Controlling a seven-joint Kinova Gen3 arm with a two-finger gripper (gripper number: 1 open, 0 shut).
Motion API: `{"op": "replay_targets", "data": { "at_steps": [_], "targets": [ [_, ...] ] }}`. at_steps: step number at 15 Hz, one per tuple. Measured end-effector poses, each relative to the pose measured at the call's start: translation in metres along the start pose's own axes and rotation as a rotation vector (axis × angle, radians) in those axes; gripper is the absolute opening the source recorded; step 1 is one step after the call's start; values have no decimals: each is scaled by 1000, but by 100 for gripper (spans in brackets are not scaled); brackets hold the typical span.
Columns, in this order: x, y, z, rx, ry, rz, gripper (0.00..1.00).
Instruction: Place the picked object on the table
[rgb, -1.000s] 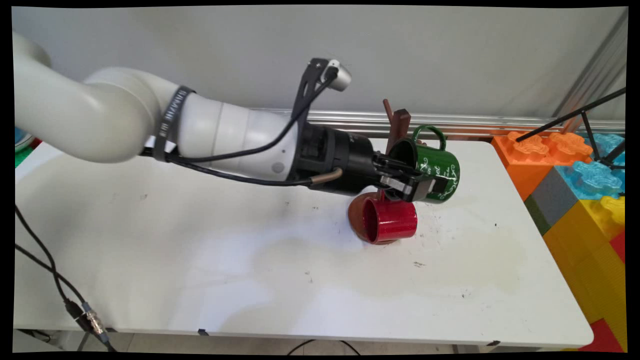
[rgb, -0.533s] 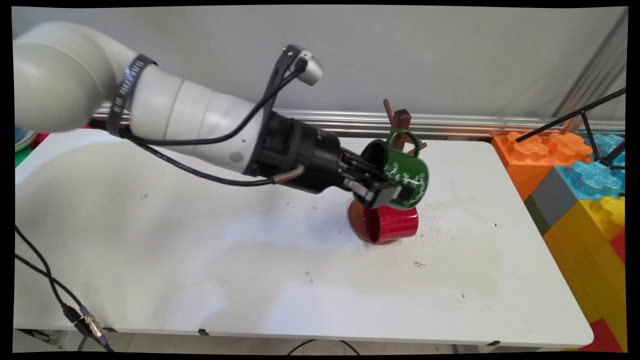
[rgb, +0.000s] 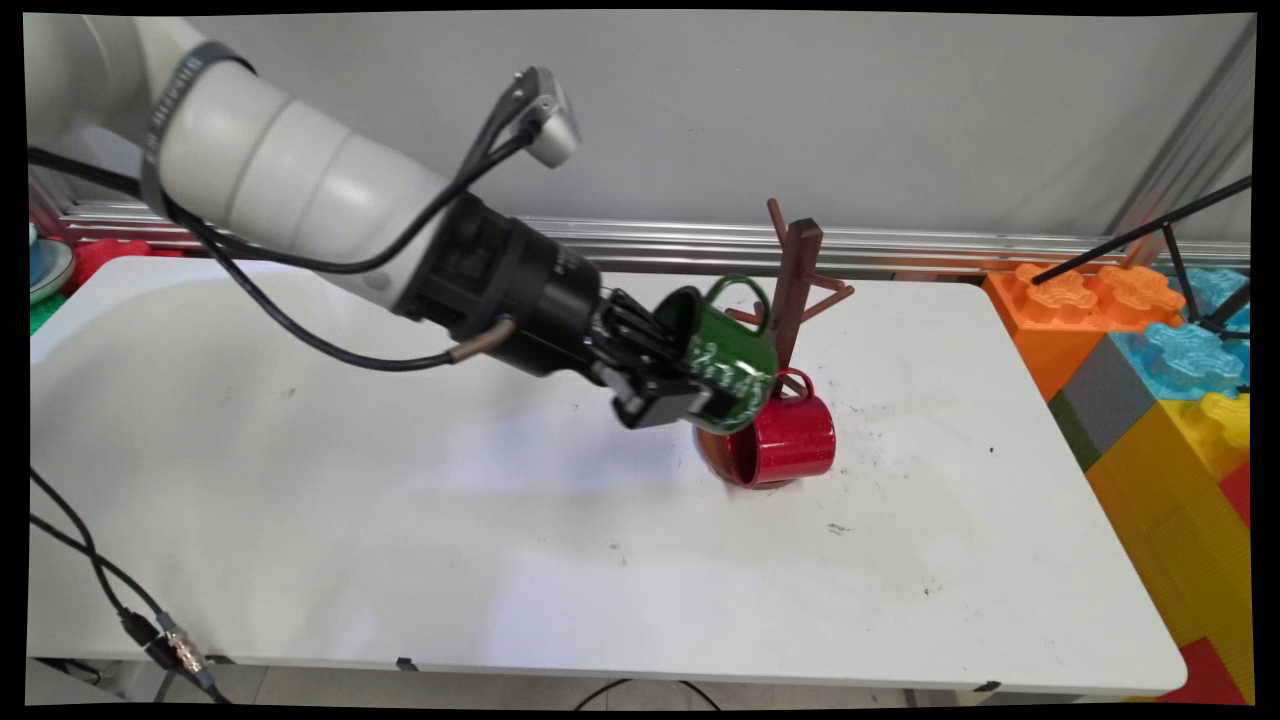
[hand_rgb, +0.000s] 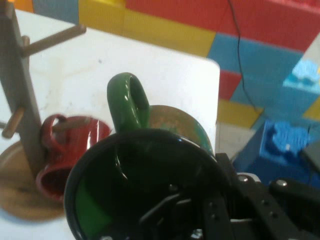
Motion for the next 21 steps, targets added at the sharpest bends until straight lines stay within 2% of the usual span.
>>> {"op": "replay_targets", "data": {
  "at_steps": [4,8,11,18,21],
  "targets": [
    [2,-14,-25,27,-142,115,0],
    [0,-45,-51,115,-292,186,0],
    [-2,-63,-56,160,-386,241,0],
    [-26,-113,-30,192,-596,346,0],
    [-37,-127,-10,187,-654,368,0]
  ]
}}
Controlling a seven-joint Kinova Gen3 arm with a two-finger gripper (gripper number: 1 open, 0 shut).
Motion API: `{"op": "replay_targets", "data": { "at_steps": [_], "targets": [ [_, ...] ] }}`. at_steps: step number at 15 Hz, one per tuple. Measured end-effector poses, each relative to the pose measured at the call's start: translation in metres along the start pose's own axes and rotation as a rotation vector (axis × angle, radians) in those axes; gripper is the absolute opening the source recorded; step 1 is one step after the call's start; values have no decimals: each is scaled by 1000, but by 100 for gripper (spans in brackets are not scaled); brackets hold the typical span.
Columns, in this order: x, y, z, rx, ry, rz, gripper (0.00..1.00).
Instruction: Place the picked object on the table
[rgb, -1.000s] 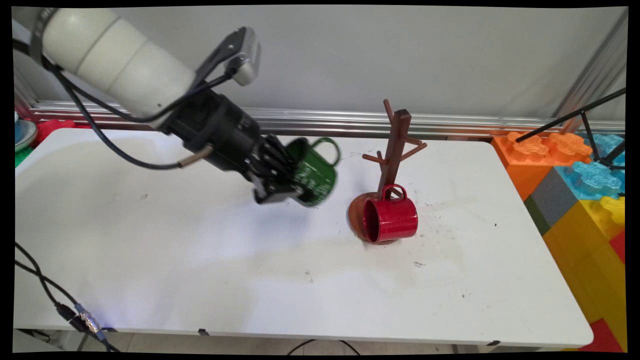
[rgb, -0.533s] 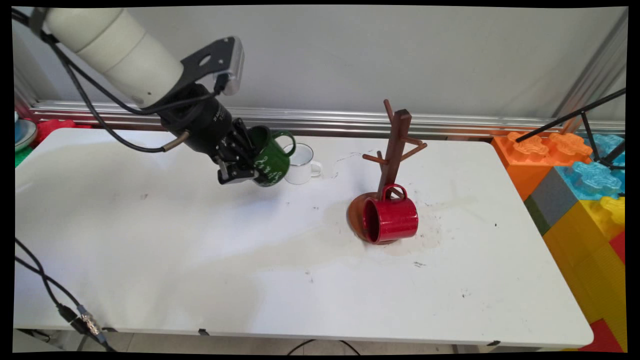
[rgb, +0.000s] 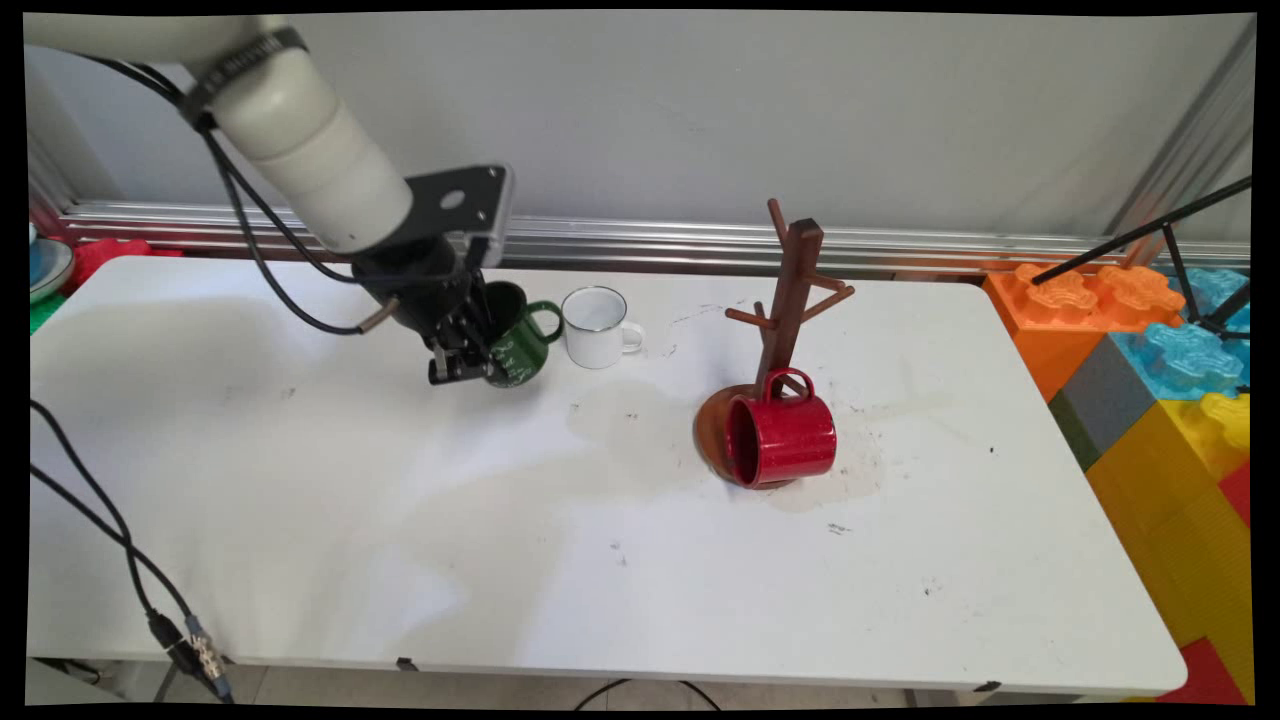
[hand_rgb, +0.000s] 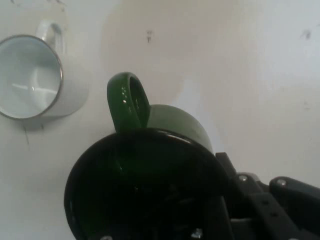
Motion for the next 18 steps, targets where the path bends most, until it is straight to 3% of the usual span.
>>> {"op": "replay_targets", "data": {
  "at_steps": [7,18],
  "targets": [
    [6,-13,56,-11,-64,52,0],
    [12,-22,107,-29,-74,94,0]
  ]
}}
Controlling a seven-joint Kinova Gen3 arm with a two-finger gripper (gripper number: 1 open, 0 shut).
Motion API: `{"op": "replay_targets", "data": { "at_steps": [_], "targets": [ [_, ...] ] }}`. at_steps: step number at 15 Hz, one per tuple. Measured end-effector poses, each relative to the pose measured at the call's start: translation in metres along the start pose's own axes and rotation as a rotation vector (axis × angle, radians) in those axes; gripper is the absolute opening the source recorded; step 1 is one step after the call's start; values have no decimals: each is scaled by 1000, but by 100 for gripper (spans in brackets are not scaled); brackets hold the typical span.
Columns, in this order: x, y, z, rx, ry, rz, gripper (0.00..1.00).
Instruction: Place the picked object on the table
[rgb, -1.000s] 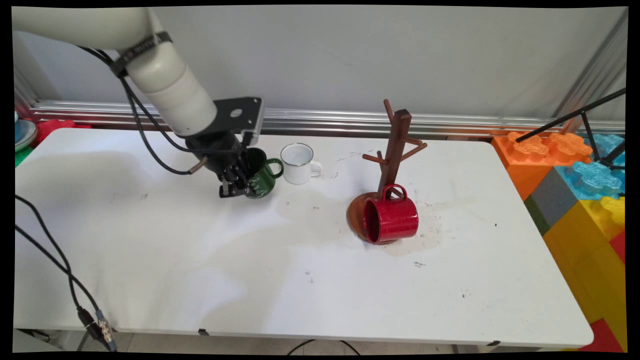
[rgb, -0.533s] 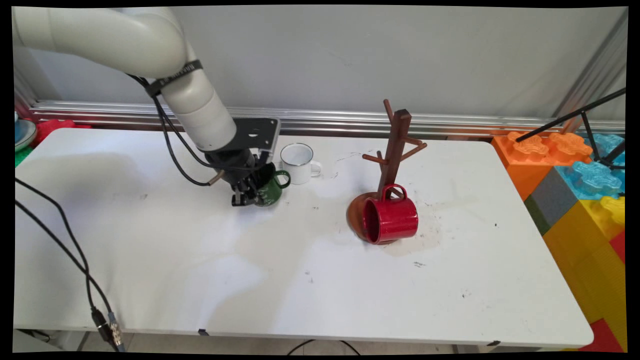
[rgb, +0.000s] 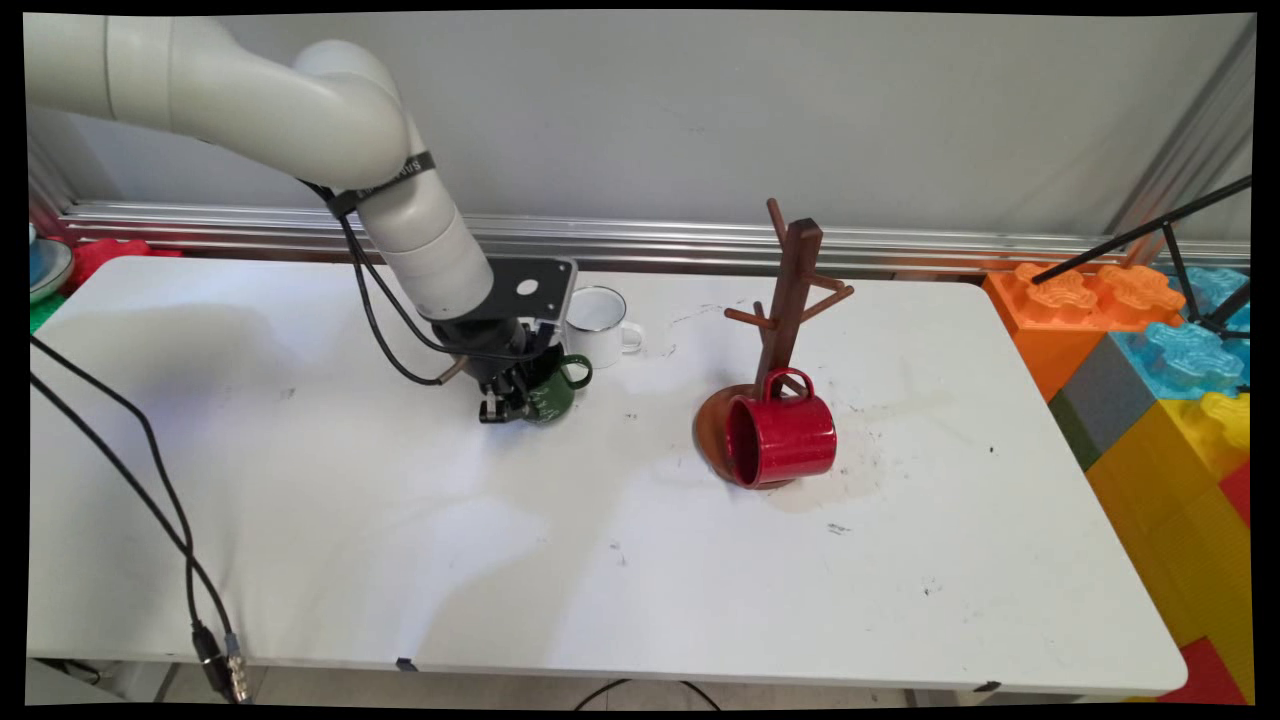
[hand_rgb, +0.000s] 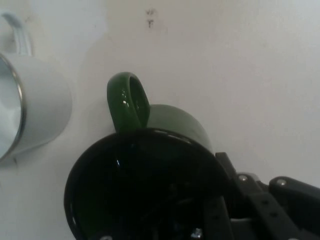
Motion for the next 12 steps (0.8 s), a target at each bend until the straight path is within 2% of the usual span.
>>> {"op": "replay_targets", "data": {
  "at_steps": [6,7,12],
  "targets": [
    [1,0,11,-9,6,8,0],
    [1,1,12,-11,7,9,100],
    [5,3,11,-16,44,14,100]
  ]
}}
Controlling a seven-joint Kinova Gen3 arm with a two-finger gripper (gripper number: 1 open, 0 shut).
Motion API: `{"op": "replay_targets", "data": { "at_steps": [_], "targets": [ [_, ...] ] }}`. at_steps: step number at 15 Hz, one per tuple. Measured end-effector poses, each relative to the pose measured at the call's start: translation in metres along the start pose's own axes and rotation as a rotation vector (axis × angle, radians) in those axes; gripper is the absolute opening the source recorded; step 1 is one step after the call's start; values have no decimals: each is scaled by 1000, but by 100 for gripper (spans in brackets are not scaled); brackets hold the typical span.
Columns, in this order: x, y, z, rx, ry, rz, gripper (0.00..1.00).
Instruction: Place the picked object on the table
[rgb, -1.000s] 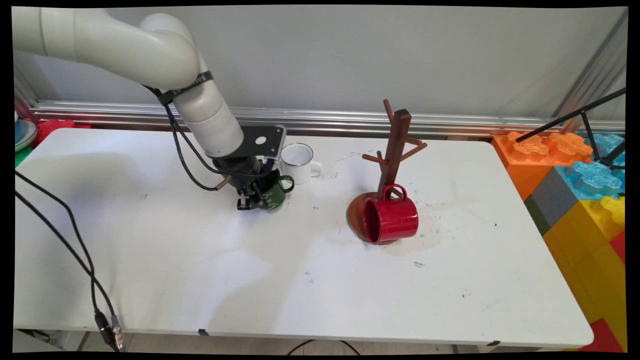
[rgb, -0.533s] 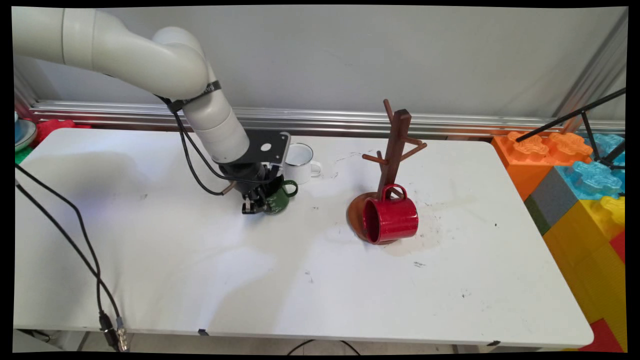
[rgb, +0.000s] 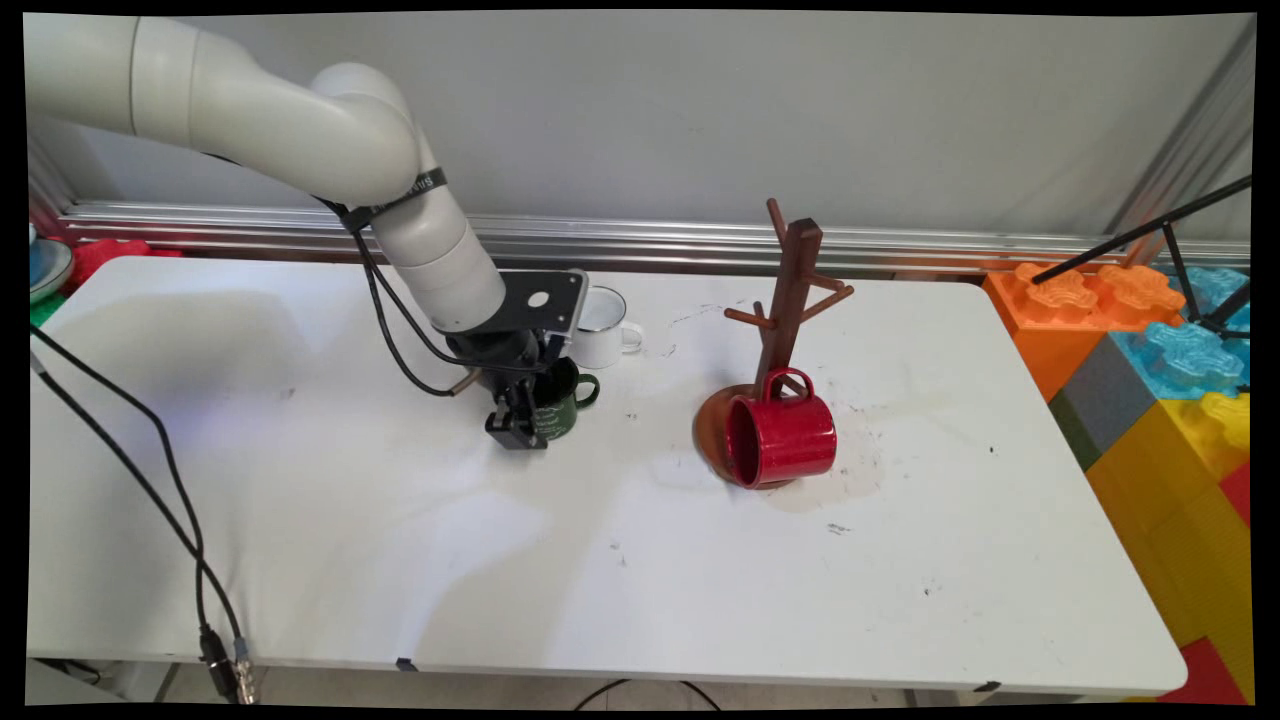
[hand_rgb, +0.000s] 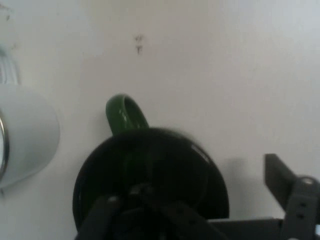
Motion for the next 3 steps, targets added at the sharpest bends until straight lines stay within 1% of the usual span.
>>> {"op": "replay_targets", "data": {
  "at_steps": [3],
  "targets": [
    [3,1,-12,8,33,-11,100]
  ]
}}
